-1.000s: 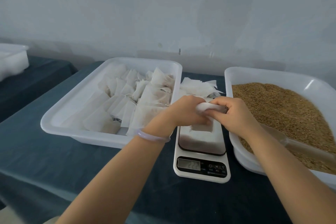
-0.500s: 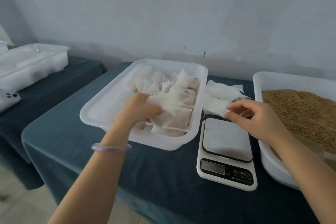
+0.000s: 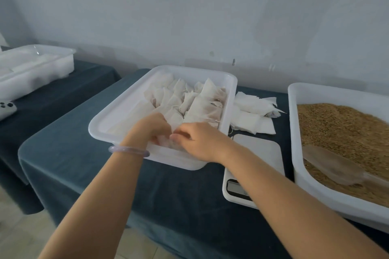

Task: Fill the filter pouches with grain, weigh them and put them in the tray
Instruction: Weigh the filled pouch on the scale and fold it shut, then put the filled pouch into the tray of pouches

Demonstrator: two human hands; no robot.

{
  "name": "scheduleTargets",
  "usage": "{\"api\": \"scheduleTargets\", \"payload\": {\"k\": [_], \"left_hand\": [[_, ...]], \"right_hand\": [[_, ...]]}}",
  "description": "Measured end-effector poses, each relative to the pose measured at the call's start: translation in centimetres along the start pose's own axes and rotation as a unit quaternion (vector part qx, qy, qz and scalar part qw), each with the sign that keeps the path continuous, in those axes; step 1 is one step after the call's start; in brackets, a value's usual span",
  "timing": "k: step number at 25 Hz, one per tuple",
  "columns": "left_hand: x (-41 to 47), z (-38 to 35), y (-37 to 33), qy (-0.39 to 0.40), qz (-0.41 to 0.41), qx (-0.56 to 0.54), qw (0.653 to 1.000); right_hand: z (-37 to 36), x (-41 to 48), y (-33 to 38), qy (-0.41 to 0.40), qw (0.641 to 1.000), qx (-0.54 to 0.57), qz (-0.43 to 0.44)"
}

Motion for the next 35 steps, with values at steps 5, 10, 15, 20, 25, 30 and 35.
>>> {"api": "scheduleTargets", "payload": {"k": [5,10,15,20,25,30,35], "left_hand": [[1.6,1.1,1.0,-0.003,0.043,0.043,0.998],[2.0,1.7,2.4,-0.002,0.092,0.107,0.990],[1.8,2.9,1.6,-0.034,0.080,0.148,0.985],[-0.3,5.6,-3.9,-0.184,-0.098,0.154,0.966],[-5.3,0.7,-12.9,-0.126,-0.368,0.066,0.919],[-4.1,-4.9,-16.0,-0.018,-0.388,0.050,0.920],[-2.7,-6.3,-15.5,-0.003,-0.380,0.015,0.925]], "right_hand": [[-0.8,-0.5,-0.7,-0.042,0.998,-0.030,-0.019],[-0.8,-0.8,-0.4,-0.069,0.997,-0.040,-0.006],[-0.5,-1.2,-0.6,-0.077,0.997,0.027,0.002],[2.5,-2.0,-2.4,-0.171,0.971,0.163,-0.018],[7.7,-4.2,-9.3,-0.245,0.950,0.069,-0.181],[9.0,-5.2,-13.8,-0.055,0.886,-0.336,-0.314],[7.0,-2.6,-16.5,0.055,0.902,-0.295,-0.311]]}}
Point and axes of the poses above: each hand's wrist, its own x-axis towards the middle knuckle, its own z-axis out of the back of the hand, y = z × x, the point moved 5 cm from there along x, towards the middle knuckle, and after that the axes turned 4 degrees about y, right-handed, at the moved point
